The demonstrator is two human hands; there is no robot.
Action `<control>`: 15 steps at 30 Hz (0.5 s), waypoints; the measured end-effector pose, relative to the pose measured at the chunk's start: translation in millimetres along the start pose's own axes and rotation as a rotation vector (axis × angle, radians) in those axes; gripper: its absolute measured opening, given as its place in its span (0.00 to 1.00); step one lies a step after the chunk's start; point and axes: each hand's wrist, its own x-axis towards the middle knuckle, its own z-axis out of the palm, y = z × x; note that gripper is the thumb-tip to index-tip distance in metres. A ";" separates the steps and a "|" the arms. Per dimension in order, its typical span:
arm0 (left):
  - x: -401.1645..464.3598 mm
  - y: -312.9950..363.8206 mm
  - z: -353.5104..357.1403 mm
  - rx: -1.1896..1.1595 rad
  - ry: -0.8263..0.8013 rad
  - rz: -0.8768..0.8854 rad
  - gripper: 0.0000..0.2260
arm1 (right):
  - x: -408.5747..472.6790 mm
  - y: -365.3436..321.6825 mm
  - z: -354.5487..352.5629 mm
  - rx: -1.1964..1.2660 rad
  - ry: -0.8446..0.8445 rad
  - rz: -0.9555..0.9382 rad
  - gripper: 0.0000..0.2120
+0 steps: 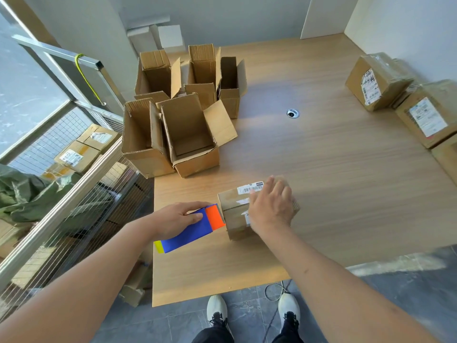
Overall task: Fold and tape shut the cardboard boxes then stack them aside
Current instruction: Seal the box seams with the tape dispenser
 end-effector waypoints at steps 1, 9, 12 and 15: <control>0.0 -0.9 -0.2 -0.008 -0.008 0.012 0.15 | -7.2 -5.1 4.3 0.021 -0.063 0.006 0.40; -2.0 -11.6 3.3 -0.034 -0.052 0.065 0.17 | -17.3 -2.2 20.5 0.113 -0.181 0.001 0.49; -3.1 -12.1 2.5 -0.043 -0.054 0.064 0.17 | -17.9 -3.2 16.9 0.118 -0.214 0.008 0.56; -2.3 -14.1 2.1 -0.039 -0.057 0.072 0.17 | -18.8 -3.4 14.6 0.109 -0.220 0.019 0.61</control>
